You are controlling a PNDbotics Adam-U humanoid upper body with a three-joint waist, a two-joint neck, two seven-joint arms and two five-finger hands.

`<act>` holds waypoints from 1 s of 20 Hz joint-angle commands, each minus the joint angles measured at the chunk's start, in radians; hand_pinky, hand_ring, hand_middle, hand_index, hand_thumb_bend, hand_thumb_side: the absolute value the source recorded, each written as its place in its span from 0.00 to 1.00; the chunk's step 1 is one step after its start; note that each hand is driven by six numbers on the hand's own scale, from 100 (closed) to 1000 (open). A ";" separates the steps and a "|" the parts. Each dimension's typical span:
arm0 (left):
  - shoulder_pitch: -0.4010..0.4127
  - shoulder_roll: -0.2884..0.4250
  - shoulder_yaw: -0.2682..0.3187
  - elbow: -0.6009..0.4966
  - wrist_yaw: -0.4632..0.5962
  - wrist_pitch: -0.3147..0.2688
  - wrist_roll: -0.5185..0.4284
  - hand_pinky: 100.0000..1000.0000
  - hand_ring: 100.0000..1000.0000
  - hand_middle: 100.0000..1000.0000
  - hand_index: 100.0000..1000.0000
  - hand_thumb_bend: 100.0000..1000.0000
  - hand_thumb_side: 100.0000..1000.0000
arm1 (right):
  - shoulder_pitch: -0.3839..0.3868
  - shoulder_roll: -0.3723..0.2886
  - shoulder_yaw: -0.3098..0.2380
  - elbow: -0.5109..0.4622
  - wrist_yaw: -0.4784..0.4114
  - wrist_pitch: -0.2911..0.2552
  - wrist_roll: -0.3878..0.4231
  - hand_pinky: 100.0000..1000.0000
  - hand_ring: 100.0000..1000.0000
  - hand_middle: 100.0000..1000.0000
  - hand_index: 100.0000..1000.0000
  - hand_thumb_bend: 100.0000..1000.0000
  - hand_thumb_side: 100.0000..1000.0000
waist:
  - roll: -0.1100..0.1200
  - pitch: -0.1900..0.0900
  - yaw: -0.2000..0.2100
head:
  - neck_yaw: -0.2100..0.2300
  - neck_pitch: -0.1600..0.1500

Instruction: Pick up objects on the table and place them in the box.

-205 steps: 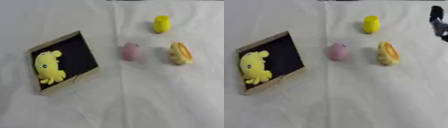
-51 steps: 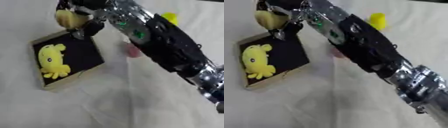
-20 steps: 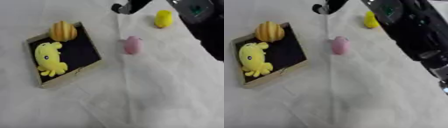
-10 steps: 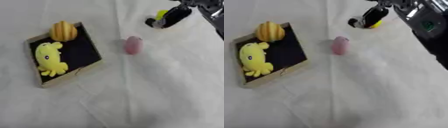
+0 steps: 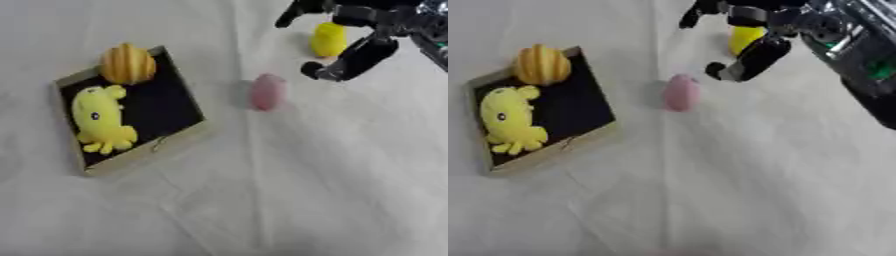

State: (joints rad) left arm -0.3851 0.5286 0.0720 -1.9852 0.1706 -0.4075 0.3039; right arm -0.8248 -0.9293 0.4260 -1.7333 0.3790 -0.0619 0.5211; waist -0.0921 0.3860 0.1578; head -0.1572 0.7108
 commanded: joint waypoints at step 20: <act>-0.037 0.002 0.014 -0.015 0.001 0.002 0.005 0.71 0.59 0.56 0.76 0.00 0.45 | 0.006 0.068 0.037 0.201 0.055 -0.073 0.034 0.91 0.91 0.75 0.87 0.16 0.20 | 0.004 0.013 0.036 | -0.019 -0.019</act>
State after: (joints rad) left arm -0.4073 0.5178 0.0725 -1.9852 0.1705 -0.4031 0.3071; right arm -0.8089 -0.8454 0.4703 -1.5384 0.4275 -0.1284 0.5530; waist -0.0923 0.4068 0.1940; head -0.1772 0.7013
